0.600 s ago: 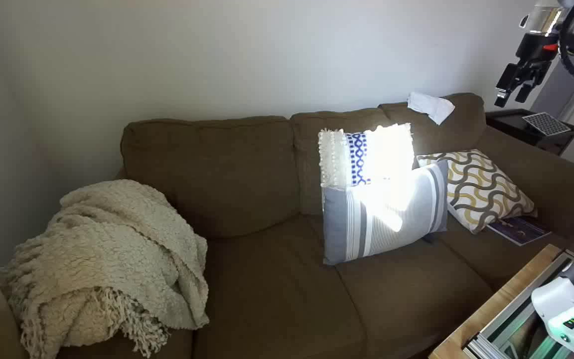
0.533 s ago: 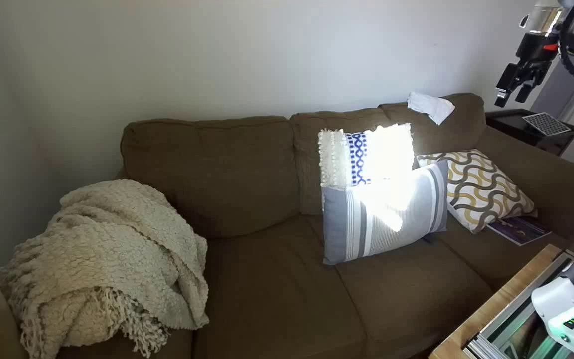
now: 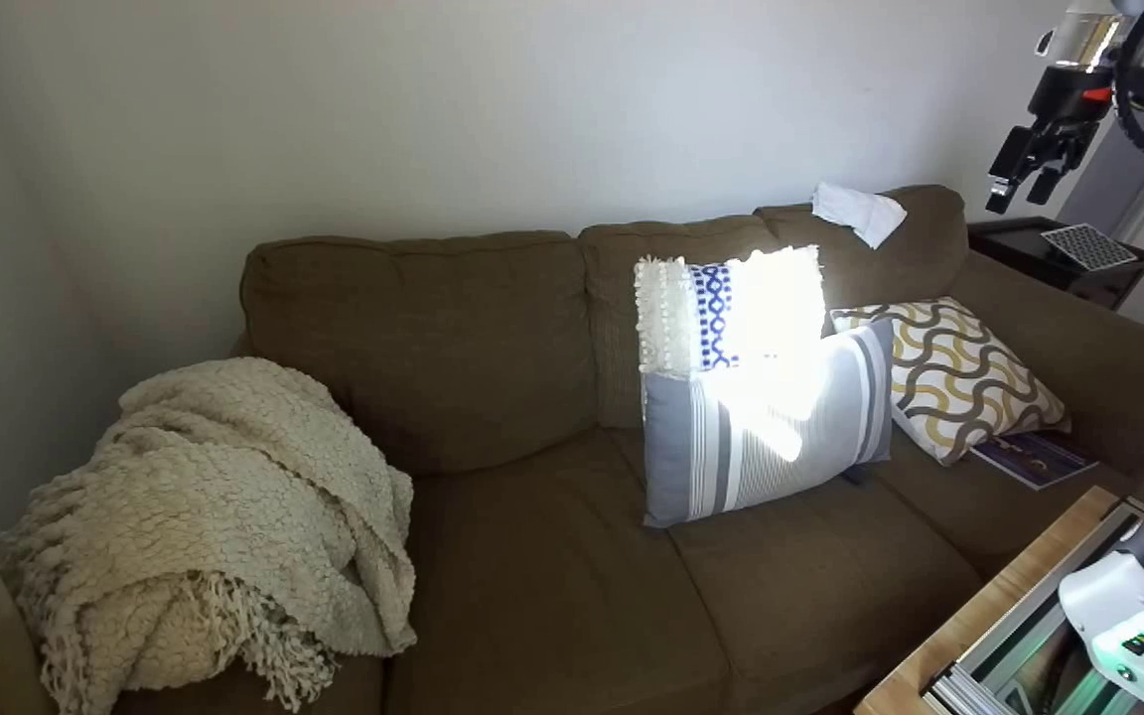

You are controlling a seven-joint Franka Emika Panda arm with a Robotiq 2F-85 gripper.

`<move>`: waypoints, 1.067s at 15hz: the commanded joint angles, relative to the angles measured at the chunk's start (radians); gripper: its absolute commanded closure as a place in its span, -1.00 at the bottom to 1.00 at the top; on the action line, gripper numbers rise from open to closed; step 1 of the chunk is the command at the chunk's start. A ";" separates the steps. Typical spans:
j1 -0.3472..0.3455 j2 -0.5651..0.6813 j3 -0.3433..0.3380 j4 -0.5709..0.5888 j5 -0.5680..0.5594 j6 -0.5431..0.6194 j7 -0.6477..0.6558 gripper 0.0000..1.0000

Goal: Slide the black remote from under the pillow and put on the middle cushion on the couch

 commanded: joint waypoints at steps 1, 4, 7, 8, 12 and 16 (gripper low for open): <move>0.007 0.054 -0.018 0.019 0.007 0.017 -0.008 -1.00; 0.016 0.177 -0.071 0.028 0.041 0.060 -0.076 -1.00; 0.021 0.274 -0.091 0.007 0.058 0.151 -0.166 -1.00; 0.017 0.308 -0.090 0.002 0.054 0.198 -0.183 -1.00; 0.014 0.438 -0.080 -0.041 0.079 0.410 -0.232 -1.00; 0.001 0.599 -0.074 -0.054 0.196 0.556 -0.223 -1.00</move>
